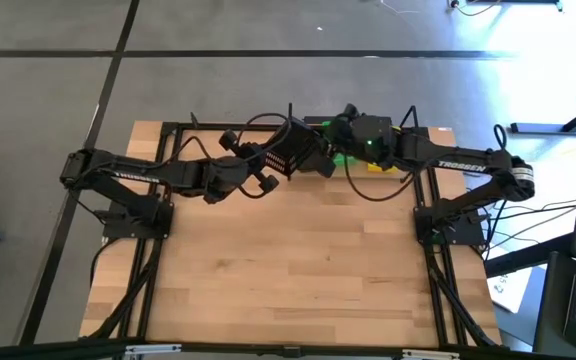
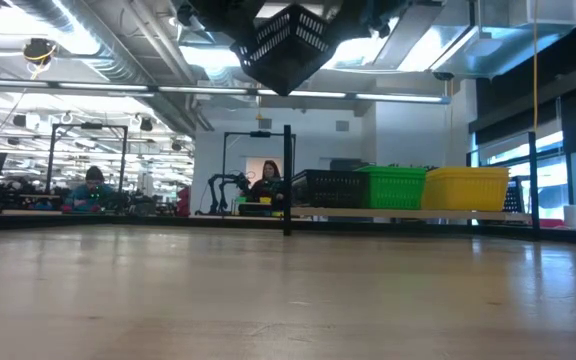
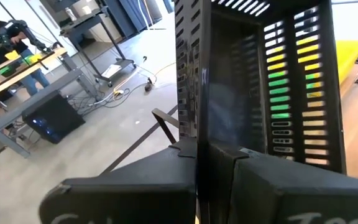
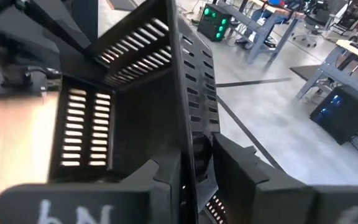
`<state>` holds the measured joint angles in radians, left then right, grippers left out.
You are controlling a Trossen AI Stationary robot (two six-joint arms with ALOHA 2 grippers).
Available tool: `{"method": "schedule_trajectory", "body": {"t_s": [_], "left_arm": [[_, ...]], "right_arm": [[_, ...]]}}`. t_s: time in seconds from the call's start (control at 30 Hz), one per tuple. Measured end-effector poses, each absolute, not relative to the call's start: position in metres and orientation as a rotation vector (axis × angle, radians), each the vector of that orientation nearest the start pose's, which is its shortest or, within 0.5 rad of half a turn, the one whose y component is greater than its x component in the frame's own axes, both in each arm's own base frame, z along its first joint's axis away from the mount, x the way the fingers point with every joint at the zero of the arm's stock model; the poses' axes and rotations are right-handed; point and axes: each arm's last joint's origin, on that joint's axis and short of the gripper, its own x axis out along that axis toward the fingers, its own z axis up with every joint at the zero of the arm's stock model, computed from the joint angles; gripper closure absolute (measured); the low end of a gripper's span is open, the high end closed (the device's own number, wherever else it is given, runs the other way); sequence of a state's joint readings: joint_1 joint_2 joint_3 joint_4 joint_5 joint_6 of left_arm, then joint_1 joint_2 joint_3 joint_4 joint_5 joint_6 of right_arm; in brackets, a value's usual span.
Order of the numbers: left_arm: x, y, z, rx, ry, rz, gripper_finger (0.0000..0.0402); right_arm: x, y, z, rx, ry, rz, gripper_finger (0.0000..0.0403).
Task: Stack baskets on shelf by color
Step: Stack the black basket on the black baskets on the shelf
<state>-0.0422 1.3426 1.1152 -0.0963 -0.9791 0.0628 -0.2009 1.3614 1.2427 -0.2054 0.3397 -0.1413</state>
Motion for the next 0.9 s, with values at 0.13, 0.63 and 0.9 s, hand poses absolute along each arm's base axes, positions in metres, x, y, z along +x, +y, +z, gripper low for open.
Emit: {"method": "schedule_trajectory", "body": {"t_s": [0.13, 0.63, 0.9], "left_arm": [[0.2928, 0.0117, 0.3371, 0.223, 0.323, 0.918, 0.0401], [0.2951, 0.0107, 0.3413, 0.18, 0.27, 0.874, 0.0373], [0.2956, 0.0146, 0.342, 0.123, 0.24, 0.873, 0.0319]], "right_arm": [[0.2992, -0.0712, 0.36, -0.185, 0.379, -0.512, 0.0352], [0.2991, -0.0719, 0.3597, -0.233, 0.395, -0.519, 0.04], [0.2993, -0.0711, 0.3598, -0.23, 0.392, -0.502, 0.0401]]}}
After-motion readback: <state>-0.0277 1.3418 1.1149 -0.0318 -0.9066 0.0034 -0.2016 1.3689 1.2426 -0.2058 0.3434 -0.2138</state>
